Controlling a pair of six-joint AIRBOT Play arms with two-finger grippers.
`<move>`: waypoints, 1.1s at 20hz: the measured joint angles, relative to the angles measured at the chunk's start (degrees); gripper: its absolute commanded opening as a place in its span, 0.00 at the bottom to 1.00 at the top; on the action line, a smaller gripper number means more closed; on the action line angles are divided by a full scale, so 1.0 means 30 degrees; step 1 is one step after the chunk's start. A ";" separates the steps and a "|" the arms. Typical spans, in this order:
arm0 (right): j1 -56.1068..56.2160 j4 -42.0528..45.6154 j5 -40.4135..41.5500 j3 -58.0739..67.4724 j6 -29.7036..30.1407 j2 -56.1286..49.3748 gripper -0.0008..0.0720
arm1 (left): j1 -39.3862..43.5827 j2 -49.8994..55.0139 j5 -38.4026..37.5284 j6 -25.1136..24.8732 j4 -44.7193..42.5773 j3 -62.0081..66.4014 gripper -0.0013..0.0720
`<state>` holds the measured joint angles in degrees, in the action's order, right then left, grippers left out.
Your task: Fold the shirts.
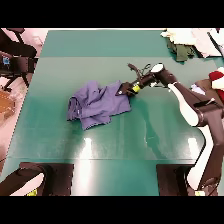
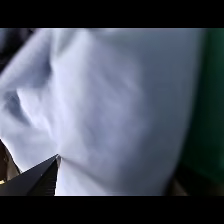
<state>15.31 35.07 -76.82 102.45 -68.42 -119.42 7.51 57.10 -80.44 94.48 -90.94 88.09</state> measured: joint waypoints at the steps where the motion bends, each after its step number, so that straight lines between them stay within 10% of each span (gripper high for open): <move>1: 0.0415 -0.0080 0.0051 0.0539 -0.0102 -0.0350 0.72 | 0.0000 0.0000 0.0000 0.0000 0.0007 0.0000 0.04; 2: 0.0809 0.0080 0.0146 0.1035 -0.0291 -0.0678 0.40 | 0.0000 0.0000 0.0000 -0.0022 0.0015 0.0000 0.04; 4: 0.1413 0.0036 0.0073 0.1909 -0.0605 -0.1086 0.06 | 0.0000 0.0000 0.0015 -0.0066 0.0015 0.0000 0.04; 13: -0.0233 -0.0313 -0.2528 0.5282 -0.2652 0.1880 0.03 | 0.0000 0.0000 -0.0029 -0.0313 0.0131 0.0000 0.04; 22: -1.0338 -0.2710 0.1902 0.4728 -0.5858 0.6754 0.03 | 0.0000 0.0000 -0.0204 -0.0372 0.1049 0.0000 0.04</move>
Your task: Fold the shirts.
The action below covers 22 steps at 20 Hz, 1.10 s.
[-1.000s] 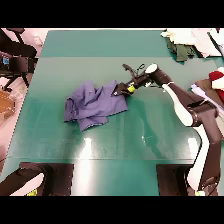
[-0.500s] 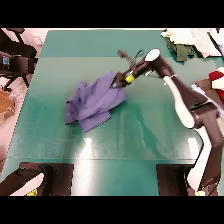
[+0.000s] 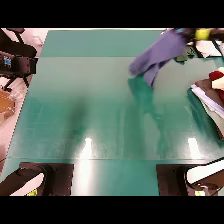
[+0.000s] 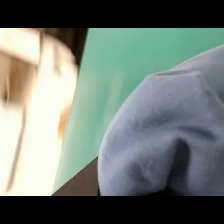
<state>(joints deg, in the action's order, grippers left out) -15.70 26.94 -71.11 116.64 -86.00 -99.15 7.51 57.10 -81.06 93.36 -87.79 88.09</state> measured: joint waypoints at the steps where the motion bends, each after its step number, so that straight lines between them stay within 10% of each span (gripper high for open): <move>1: -0.1290 -0.0240 0.0466 -0.0015 -0.0219 0.0146 0.03 | 0.0000 0.0000 -0.0182 0.0000 0.0138 0.0000 0.04; 11: -1.3078 -0.0328 -0.0663 0.0029 -0.1632 0.0976 0.03 | 0.0000 0.0000 0.0015 0.0284 0.1712 0.0000 0.04; 22: -1.6575 0.9595 -0.6994 -0.5260 -0.3628 0.4481 0.07 | 0.0000 0.0000 0.1355 0.0393 0.3614 0.0000 0.04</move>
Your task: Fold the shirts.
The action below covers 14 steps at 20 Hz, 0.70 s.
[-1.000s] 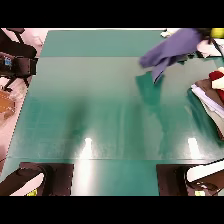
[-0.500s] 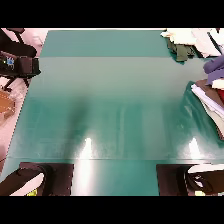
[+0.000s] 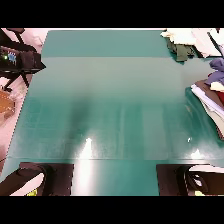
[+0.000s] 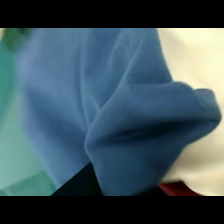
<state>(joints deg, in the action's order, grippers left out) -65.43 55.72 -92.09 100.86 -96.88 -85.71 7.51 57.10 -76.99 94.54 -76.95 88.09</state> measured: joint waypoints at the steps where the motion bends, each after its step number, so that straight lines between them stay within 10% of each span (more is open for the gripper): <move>1: 0.0058 0.1107 -0.0138 -0.1020 -0.0044 0.0328 0.21 | 0.0000 0.0000 -0.0022 0.0000 0.0284 0.0000 0.05; 3: 0.0124 0.2696 -0.0444 -0.2703 -0.0102 0.0729 0.53 | 0.0000 0.0000 -0.0211 0.0007 0.0816 0.0000 0.05; 14: -0.2397 -0.3876 -0.0998 0.2033 -0.0058 0.3555 0.54 | 0.0000 0.0000 0.0117 -0.0007 0.1821 0.0000 0.05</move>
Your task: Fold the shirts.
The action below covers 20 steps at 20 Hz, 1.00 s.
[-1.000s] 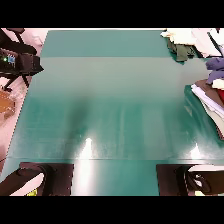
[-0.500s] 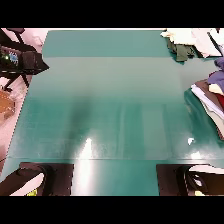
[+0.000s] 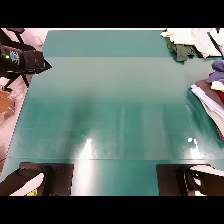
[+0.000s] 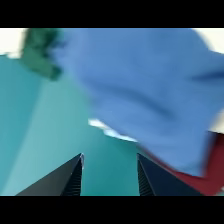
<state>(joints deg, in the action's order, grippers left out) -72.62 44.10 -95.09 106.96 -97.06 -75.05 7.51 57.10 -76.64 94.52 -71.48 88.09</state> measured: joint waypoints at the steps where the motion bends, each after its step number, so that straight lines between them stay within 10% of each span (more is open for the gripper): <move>1: 0.0488 -0.1486 -0.0248 0.0845 -0.0138 0.0226 0.54 | 0.0000 0.0000 0.0044 0.0000 0.0022 0.0000 0.05; 8: 1.4134 -0.6433 0.2135 -0.0022 0.0029 0.3956 0.50 | 0.0000 0.0000 0.0255 -0.0007 0.0058 0.0000 0.05; 10: 2.0232 -0.6484 0.4473 -0.1909 0.1188 0.4787 0.03 | 0.0000 0.0000 0.0262 -0.0007 0.0058 0.0000 0.05; 14: 2.8968 -0.5442 0.7847 -0.5064 0.3279 0.5129 0.04 | 0.0000 0.0000 0.0262 -0.0007 0.0058 0.0000 0.05; 20: 3.2436 -0.4918 0.9165 -0.6543 0.4459 0.4459 0.04 | 0.0000 0.0000 0.0270 -0.0007 0.0058 0.0000 0.05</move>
<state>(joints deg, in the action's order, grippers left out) 24.69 29.34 -67.59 87.33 -83.68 -61.67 7.51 57.10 -75.83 94.50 -71.31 88.09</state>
